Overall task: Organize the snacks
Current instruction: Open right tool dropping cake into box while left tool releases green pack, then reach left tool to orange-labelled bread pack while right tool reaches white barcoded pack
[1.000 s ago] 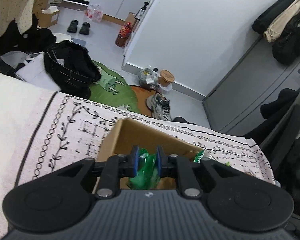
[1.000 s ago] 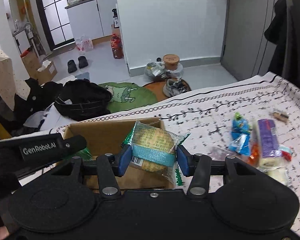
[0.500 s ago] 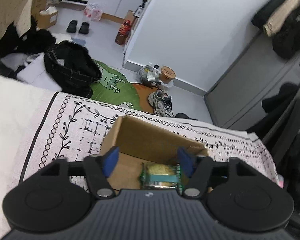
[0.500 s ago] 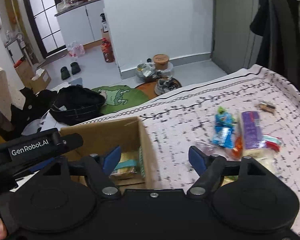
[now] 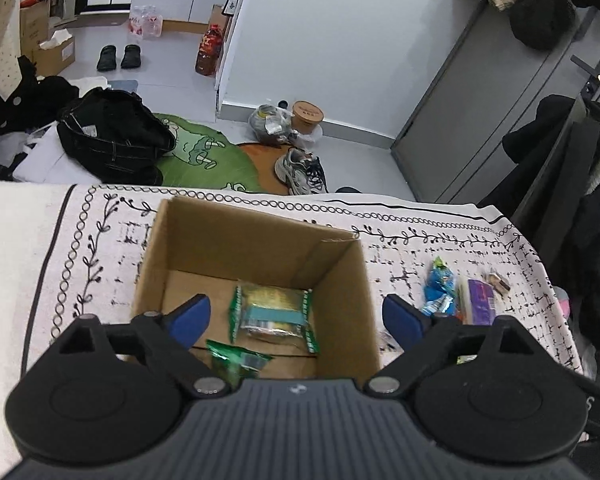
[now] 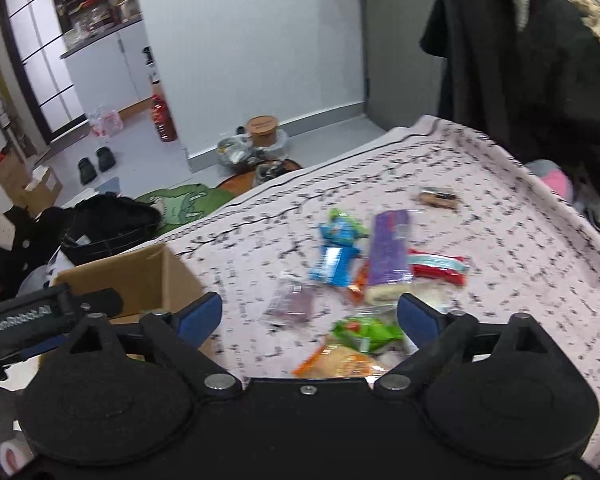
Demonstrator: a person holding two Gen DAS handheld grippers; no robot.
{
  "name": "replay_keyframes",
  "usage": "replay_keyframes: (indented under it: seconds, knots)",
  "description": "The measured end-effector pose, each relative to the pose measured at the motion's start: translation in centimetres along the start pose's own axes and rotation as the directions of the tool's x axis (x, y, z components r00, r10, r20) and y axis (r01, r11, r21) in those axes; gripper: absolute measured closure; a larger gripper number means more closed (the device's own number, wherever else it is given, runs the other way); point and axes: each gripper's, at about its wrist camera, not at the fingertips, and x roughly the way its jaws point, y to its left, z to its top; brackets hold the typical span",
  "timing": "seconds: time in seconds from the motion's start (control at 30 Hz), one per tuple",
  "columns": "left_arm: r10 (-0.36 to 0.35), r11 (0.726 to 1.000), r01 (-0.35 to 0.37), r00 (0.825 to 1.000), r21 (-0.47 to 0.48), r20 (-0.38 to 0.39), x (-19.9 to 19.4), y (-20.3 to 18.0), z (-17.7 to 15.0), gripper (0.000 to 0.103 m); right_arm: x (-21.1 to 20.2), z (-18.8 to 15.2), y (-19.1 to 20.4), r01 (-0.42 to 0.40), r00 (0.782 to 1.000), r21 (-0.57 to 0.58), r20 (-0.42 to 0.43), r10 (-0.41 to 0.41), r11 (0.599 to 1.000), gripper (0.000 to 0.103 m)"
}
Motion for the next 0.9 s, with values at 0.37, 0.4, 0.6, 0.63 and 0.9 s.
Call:
replay_keyframes:
  seconds: [0.37, 0.4, 0.6, 0.63, 0.9]
  knots:
    - [0.039, 0.998, -0.037, 0.998, 0.044, -0.048, -0.7, -2.9, -0.8, 0.000, -2.0, 0.4, -5.7, -0.016, 1.000, 0.062, 0.017, 0.015, 0.998, 0.000]
    - [0.042, 0.998, -0.039, 0.998, 0.054, -0.048, -0.9, -3.3, -0.9, 0.000, -2.1, 0.4, -6.1, -0.016, 1.000, 0.063, 0.019, 0.015, 0.998, 0.000]
    - [0.043, 0.990, -0.039, 0.999, 0.137, -0.026, -1.9, -6.2, -1.6, 0.000, -2.7, 0.6, -8.2, -0.014, 1.000, 0.036, 0.019, 0.013, 0.999, 0.000]
    - [0.043, 0.988, -0.040, 0.999, 0.150, -0.022, -2.1, -6.7, -1.7, 0.000, -2.7, 0.6, -8.5, -0.013, 1.000, 0.031, 0.018, 0.013, 0.999, 0.000]
    - [0.022, 0.974, -0.019, 1.000, 0.228, -0.009, -2.7, -10.0, -2.7, 0.000, -3.6, 1.4, -11.0, -0.040, 0.999, -0.031, 0.017, 0.040, 0.999, 0.000]
